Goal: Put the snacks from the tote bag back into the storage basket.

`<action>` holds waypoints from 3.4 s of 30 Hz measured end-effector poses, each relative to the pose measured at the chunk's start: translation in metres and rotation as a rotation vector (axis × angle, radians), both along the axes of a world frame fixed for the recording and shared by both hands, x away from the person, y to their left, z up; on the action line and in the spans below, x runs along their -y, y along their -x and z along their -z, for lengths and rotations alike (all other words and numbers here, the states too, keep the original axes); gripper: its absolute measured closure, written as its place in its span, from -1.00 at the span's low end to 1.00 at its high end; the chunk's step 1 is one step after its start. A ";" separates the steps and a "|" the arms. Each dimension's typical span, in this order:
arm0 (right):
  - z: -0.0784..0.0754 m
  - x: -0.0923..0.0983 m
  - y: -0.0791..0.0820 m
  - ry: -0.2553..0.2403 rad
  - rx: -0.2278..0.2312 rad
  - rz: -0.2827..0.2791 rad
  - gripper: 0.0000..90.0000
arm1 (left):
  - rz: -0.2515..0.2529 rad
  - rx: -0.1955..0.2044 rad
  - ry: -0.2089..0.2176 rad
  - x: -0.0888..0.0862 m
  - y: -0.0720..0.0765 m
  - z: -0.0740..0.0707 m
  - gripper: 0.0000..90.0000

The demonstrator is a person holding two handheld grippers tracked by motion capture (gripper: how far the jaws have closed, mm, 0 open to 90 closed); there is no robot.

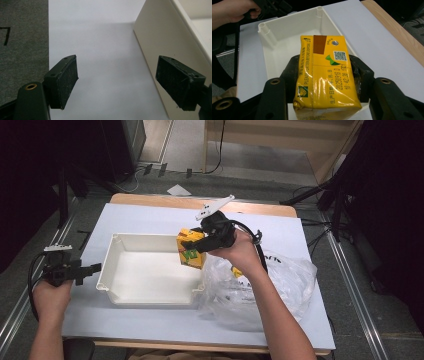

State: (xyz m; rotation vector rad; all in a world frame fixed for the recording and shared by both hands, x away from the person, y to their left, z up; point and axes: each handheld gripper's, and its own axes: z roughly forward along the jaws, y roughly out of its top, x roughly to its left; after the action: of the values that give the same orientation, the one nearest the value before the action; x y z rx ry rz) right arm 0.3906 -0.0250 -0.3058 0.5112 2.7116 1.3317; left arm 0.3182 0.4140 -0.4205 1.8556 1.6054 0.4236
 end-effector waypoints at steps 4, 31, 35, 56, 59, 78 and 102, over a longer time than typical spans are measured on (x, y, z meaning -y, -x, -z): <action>0.002 -0.005 -0.001 -0.002 -0.001 -0.002 0.15 | 0.000 0.001 0.000 0.000 0.000 0.000 -0.58; 0.025 -0.045 -0.007 -0.003 0.002 -0.039 0.15 | 0.003 0.002 0.002 0.000 0.000 0.000 -0.58; 0.030 -0.050 -0.009 0.004 -0.006 -0.036 0.15 | 0.003 0.001 0.003 0.000 0.000 0.000 -0.58; 0.058 -0.082 -0.017 0.052 -0.044 -0.043 0.15 | 0.002 0.002 0.007 -0.001 0.000 0.000 -0.58; 0.061 -0.087 -0.017 0.057 -0.043 -0.050 0.15 | 0.001 0.002 0.008 -0.001 0.000 0.000 -0.58; 0.068 -0.107 -0.012 0.060 -0.036 -0.104 0.15 | 0.003 0.002 0.007 -0.001 0.000 0.000 -0.58; 0.074 -0.122 -0.008 0.097 -0.020 -0.168 0.15 | 0.006 0.002 0.005 0.000 -0.001 0.000 -0.58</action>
State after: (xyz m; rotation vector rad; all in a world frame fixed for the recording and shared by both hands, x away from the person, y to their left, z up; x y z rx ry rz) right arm 0.3991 0.0972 -0.3803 0.2951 2.8735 1.2277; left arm 0.3187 0.4142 -0.4208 1.8557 1.5979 0.4184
